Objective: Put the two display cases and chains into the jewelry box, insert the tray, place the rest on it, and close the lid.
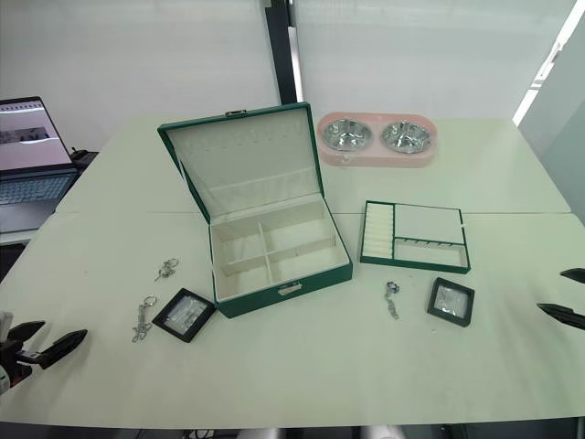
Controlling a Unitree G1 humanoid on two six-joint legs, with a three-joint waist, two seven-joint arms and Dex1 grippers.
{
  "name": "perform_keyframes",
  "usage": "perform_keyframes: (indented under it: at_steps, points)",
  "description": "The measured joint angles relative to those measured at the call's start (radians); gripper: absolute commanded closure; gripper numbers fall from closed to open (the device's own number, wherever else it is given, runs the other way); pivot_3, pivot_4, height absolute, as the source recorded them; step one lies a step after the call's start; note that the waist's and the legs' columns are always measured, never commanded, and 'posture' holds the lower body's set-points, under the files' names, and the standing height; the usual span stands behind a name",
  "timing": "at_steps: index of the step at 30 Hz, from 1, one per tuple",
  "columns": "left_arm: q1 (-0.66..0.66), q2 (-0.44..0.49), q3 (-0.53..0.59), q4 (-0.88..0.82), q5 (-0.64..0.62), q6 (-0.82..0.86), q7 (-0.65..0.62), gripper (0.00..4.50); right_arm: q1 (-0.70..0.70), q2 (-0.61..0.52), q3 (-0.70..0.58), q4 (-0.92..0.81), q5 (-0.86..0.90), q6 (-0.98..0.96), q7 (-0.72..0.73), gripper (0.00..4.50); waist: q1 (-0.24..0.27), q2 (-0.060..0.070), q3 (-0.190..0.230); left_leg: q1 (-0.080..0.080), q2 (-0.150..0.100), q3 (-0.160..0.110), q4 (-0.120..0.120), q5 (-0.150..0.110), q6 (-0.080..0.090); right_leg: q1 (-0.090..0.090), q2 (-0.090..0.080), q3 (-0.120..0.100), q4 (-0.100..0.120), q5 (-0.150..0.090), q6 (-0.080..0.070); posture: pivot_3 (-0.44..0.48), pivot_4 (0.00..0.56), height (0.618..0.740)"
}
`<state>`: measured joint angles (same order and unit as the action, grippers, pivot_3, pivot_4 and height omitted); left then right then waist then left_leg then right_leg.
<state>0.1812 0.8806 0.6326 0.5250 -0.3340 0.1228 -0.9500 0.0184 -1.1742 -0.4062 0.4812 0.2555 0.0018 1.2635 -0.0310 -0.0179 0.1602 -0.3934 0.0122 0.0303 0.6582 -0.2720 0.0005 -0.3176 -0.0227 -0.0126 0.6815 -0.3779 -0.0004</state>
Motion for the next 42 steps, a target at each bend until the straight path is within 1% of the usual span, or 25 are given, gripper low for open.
perform_keyframes:
  at_steps: [2,5,10,14,22,31,34,42]
  points:
    - [0.000,0.001,0.000,0.000,-0.001,0.001,-0.007,0.00,0.000,0.000,0.000,0.001,0.000,-0.001,0.000,0.06,0.000,0.000,0.000,0.000,0.000,0.000,0.000,0.000,0.000,0.000,0.000,0.000,0.000,0.000,0.000,0.000,0.150,0.740]
    - [-0.016,0.026,0.001,0.026,-0.020,0.024,-0.046,0.00,0.001,0.008,0.000,0.001,0.011,0.014,0.003,0.06,0.000,0.000,0.000,0.000,0.000,0.000,0.000,0.000,0.000,0.000,0.000,0.000,0.000,0.000,0.000,0.000,0.150,0.740]
    - [-0.032,0.034,0.019,0.030,-0.042,-0.010,-0.064,0.00,0.003,0.016,0.000,0.000,0.013,0.012,0.002,0.06,0.000,0.000,0.000,0.000,0.000,0.000,0.000,0.000,0.000,0.000,0.000,0.000,0.000,0.000,0.000,0.000,0.150,0.740]
    - [-0.006,0.034,0.020,0.025,-0.055,0.044,-0.066,0.00,0.020,0.033,-0.005,-0.006,0.016,0.011,-0.004,0.06,-0.001,0.000,0.000,0.000,0.000,0.000,0.000,0.000,0.000,0.000,0.000,0.000,0.000,0.000,0.000,0.000,0.150,0.740]
    - [0.029,0.033,0.021,-0.011,-0.069,0.068,-0.064,0.00,0.044,0.040,-0.015,-0.039,0.033,0.038,-0.007,0.06,0.000,0.000,0.000,0.000,0.000,0.000,0.000,0.000,0.000,0.000,0.000,0.000,0.000,0.000,0.000,0.000,0.150,0.740]
    - [0.030,-0.002,0.028,-0.072,-0.092,0.071,-0.010,0.00,0.045,0.040,-0.024,-0.073,0.023,0.029,-0.045,0.06,0.000,0.000,0.000,0.000,0.000,0.000,0.000,0.000,0.000,0.000,0.000,0.000,0.000,0.000,0.000,0.000,0.150,0.740]
    - [0.034,-0.005,0.028,-0.102,-0.098,0.099,0.003,0.00,0.049,0.040,-0.024,-0.087,0.019,0.035,-0.055,0.06,0.000,0.000,0.000,0.000,0.000,0.000,0.000,0.000,0.000,0.000,0.000,0.000,0.000,0.000,0.000,0.000,0.150,0.740]
    - [0.034,-0.015,0.028,-0.140,-0.100,0.170,0.066,0.00,0.055,0.060,-0.031,-0.132,0.023,0.136,-0.146,0.06,0.000,0.000,0.000,0.000,0.000,0.000,0.000,0.000,0.000,0.000,0.000,0.000,0.000,0.000,0.000,0.000,0.150,0.740]
